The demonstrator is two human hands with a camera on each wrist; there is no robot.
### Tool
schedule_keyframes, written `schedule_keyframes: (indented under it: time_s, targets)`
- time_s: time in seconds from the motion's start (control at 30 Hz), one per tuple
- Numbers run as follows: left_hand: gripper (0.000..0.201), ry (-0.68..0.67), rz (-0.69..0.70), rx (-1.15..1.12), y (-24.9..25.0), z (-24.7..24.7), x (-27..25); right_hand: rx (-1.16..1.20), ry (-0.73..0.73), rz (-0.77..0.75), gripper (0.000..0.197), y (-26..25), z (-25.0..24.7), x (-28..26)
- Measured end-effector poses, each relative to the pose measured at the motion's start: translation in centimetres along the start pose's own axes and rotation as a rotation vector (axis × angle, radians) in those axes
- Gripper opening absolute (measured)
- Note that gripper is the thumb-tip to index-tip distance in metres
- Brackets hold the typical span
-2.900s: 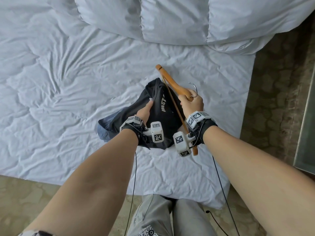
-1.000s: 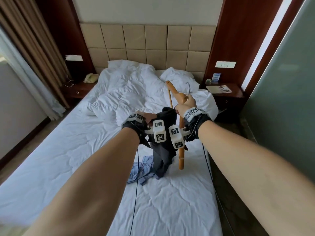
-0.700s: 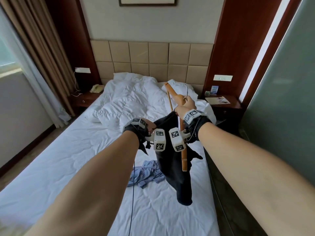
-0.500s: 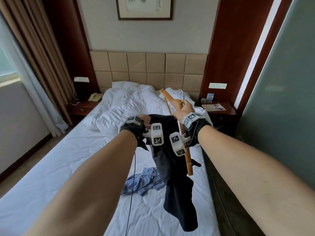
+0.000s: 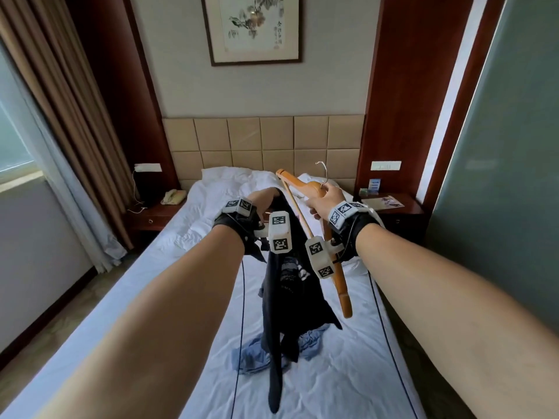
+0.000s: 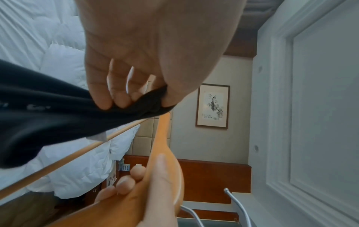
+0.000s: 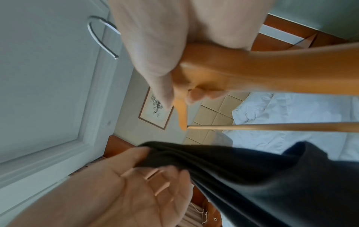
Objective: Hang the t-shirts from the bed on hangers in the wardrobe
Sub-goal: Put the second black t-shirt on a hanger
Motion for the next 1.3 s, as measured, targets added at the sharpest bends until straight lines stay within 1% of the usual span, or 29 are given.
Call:
schedule_keyframes:
  time_s: [0.07, 0.1, 0.13, 0.2, 0.27, 0.33, 0.4, 0.47, 0.5, 0.57, 0.6, 0.63, 0.67, 0.73, 0.77, 0.8, 0.83, 0.9, 0.93, 0.97, 1.07, 1.17, 1.27, 1.3]
  targets:
    - [0.026, 0.026, 0.014, -0.023, 0.0, -1.6, -0.8, 0.063, 0.029, -0.01, 0.038, -1.0, 0.8, -0.4]
    - [0.026, 0.024, 0.033, -0.011, -0.2, -2.4, 0.0, 0.099, 0.042, -0.016, 0.031, -1.5, 1.2, -0.6]
    - [0.026, 0.042, 0.038, -0.007, -0.1, -3.3, -0.7, 0.114, 0.049, -0.027, 0.027, -1.9, 1.5, -0.7]
    - [0.02, 0.048, 0.038, 0.008, -0.4, -4.9, -0.5, 0.111, 0.044, -0.044, 0.026, -2.7, 2.2, -0.7]
    - [0.017, 0.08, 0.031, 0.029, -1.0, -6.5, 0.7, 0.105, 0.029, -0.053, 0.028, -3.3, 2.9, -0.8]
    - [0.023, 0.116, 0.04, 0.066, -1.6, -8.1, 2.9, 0.111, 0.034, -0.064, 0.031, -4.0, 3.6, -0.8]
    - [0.032, 0.162, 0.067, 0.057, -1.7, -9.6, 4.2, 0.121, 0.084, -0.06, 0.038, -4.6, 3.8, -1.1]
    - [0.04, 0.237, 0.107, 0.031, -1.0, -11.2, 3.4, 0.157, 0.161, -0.057, 0.047, -5.2, 3.6, -1.4]
    - [0.044, 0.273, 0.114, 0.05, -0.8, -12.1, 3.4, 0.174, 0.197, -0.06, 0.046, -5.5, 3.4, -1.6]
    - [0.046, 0.299, 0.116, 0.094, -0.7, -13.2, 3.6, 0.212, 0.256, -0.063, 0.046, -5.9, 3.0, -1.8]
    - [0.044, 0.292, 0.12, 0.115, -0.6, -13.7, 3.5, 0.23, 0.277, -0.054, 0.048, -6.0, 2.8, -1.9]
    - [0.044, 0.298, 0.122, 0.19, -0.6, -14.3, 4.0, 0.239, 0.289, -0.037, 0.053, -6.1, 2.6, -2.0]
    - [0.049, 0.312, 0.11, 0.279, -0.6, -15.0, 4.1, 0.235, 0.295, -0.022, 0.059, -6.1, 2.5, -2.0]
    - [0.056, 0.381, 0.132, 0.352, -0.6, -16.5, 4.9, 0.23, 0.282, 0.005, 0.066, -6.0, 2.6, -2.1]
    - [0.053, 0.396, 0.135, 0.363, -0.6, -16.7, 4.9, 0.235, 0.269, 0.013, 0.064, -5.9, 2.6, -2.0]
    - [0.044, 0.409, 0.144, 0.421, -0.6, -16.9, 5.1, 0.243, 0.256, 0.02, 0.061, -5.8, 2.8, -2.0]
    - [0.035, 0.441, 0.144, 0.344, -0.8, -17.5, 5.8, 0.244, 0.245, 0.028, 0.058, -5.6, 2.8, -2.1]
    - [0.025, 0.461, 0.149, 0.028, -1.3, -17.9, 6.6, 0.228, 0.25, 0.025, 0.057, -5.5, 2.8, -2.2]
    - [0.031, 0.462, 0.159, -0.04, -1.1, -18.0, 7.0, 0.225, 0.266, 0.015, 0.057, -5.5, 2.6, -2.3]
    - [0.034, 0.471, 0.172, -0.058, -1.0, -18.1, 6.9, 0.228, 0.282, 0.009, 0.058, -5.4, 2.5, -2.4]
    - [0.029, 0.548, 0.168, 0.024, -0.7, -19.4, 5.8, 0.247, 0.294, 0.002, 0.06, -5.1, 2.4, -2.4]
    - [0.034, 0.621, 0.186, 0.136, -0.3, -20.6, 4.6, 0.262, 0.278, 0.003, 0.06, -5.1, 2.5, -2.6]
    - [0.028, 0.651, 0.272, 0.283, 0.6, -20.7, 3.7, 0.275, 0.261, -0.002, 0.056, -5.4, 2.7, -3.0]
    - [0.025, 0.643, 0.291, 0.325, 0.8, -20.6, 3.5, 0.271, 0.249, -0.009, 0.055, -5.7, 2.9, -3.1]
Point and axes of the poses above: each hand's wrist, its own x-axis towards the middle knuckle, its own z-axis out of the palm, y = z × x, the point moved 8 cm from there along x, towards the middle knuckle, and after that the axes turned 4 degrees about y, right-handed, at the moved point
